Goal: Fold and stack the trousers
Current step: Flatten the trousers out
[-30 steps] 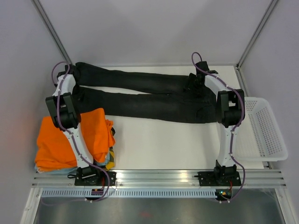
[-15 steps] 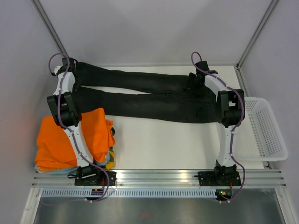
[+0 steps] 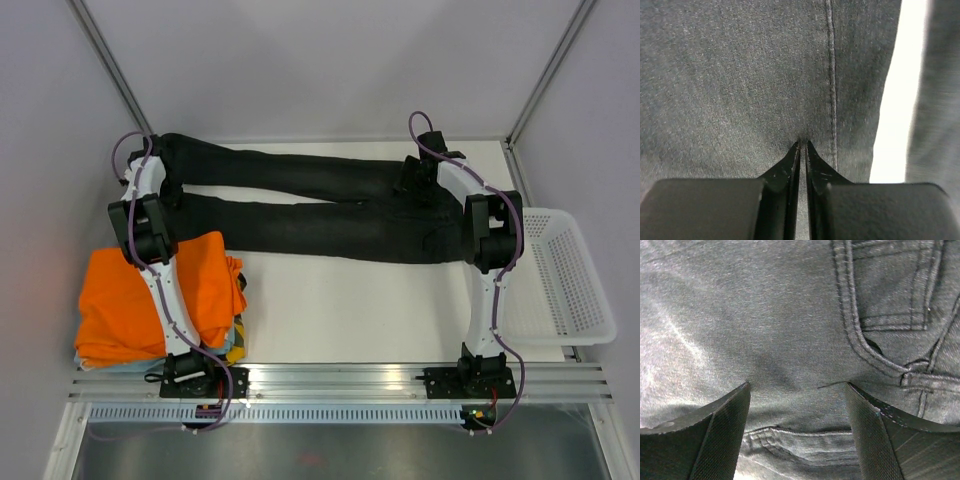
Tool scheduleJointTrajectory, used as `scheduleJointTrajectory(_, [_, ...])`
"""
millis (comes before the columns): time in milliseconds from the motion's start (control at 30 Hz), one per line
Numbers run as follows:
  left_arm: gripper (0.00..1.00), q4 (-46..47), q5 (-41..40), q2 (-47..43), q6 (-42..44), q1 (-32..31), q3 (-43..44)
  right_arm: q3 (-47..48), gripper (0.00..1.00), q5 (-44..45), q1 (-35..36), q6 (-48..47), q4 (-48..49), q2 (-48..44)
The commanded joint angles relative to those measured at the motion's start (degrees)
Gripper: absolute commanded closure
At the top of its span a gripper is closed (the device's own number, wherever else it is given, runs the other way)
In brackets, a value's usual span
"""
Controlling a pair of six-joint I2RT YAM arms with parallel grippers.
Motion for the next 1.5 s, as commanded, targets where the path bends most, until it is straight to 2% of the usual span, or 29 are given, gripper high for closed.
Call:
scheduleJointTrajectory(0, [0.87, -17.52, -6.21, 0.95, -6.72, 0.25, -1.65, -0.87, 0.17, 5.78, -0.20, 0.77, -0.83, -1.09])
scheduleJointTrajectory(200, [0.88, -17.36, -9.56, -6.44, -7.44, 0.95, -11.06, -3.07, 0.17, 5.35, -0.81, 0.60, -0.22, -1.79])
scheduleJointTrajectory(300, [0.87, -10.78, -8.34, -8.20, -3.58, 1.30, -13.18, -2.90, 0.17, 4.47, -0.90, -0.36, 1.19, -0.57])
scheduleJointTrajectory(500, [0.89, 0.19, -0.52, -5.74, 4.42, 1.22, -8.61, -1.85, 0.17, 4.91, -0.90, -1.42, 2.33, 3.38])
scheduleJointTrajectory(700, [0.89, 7.94, 2.04, -4.69, 8.12, 0.34, -6.06, 1.57, 0.17, 6.31, -1.25, -1.60, 3.65, 6.02])
scheduleJointTrajectory(933, [0.87, 8.92, 3.71, -3.80, 9.61, -0.37, -2.28, 3.96, 0.17, 3.60, -1.25, -3.27, 4.35, 4.80])
scheduleJointTrajectory(1033, [0.85, 12.85, 4.94, -5.64, 11.80, -0.54, -2.01, 3.52, 0.17, 1.13, -1.25, -4.85, 6.36, 1.82])
scheduleJointTrajectory(1233, [0.64, 24.72, 5.73, -7.68, 13.04, -0.54, -1.49, 7.99, 0.14, -1.60, -1.25, -6.96, 8.92, -1.62])
scheduleJointTrajectory(1267, [0.51, 26.39, 4.25, -7.32, 12.43, -0.54, -0.97, 9.74, 0.14, -1.25, -1.34, -6.96, 8.84, -1.36])
scheduleJointTrajectory(1333, [0.39, 26.76, 2.40, -4.96, 10.77, -0.54, 2.10, 11.07, 0.13, -0.46, -1.60, -6.61, 8.22, -0.83])
scheduleJointTrajectory(1367, [0.29, 26.76, 0.91, -3.99, 9.97, -0.37, 3.25, 11.51, 0.13, -0.02, -1.69, -6.44, 8.22, -0.39])
scheduleJointTrajectory(1467, [0.22, 29.12, 1.24, -0.91, 7.25, 0.24, 4.66, 11.34, 0.13, 0.25, -2.48, -4.51, 7.34, -0.03])
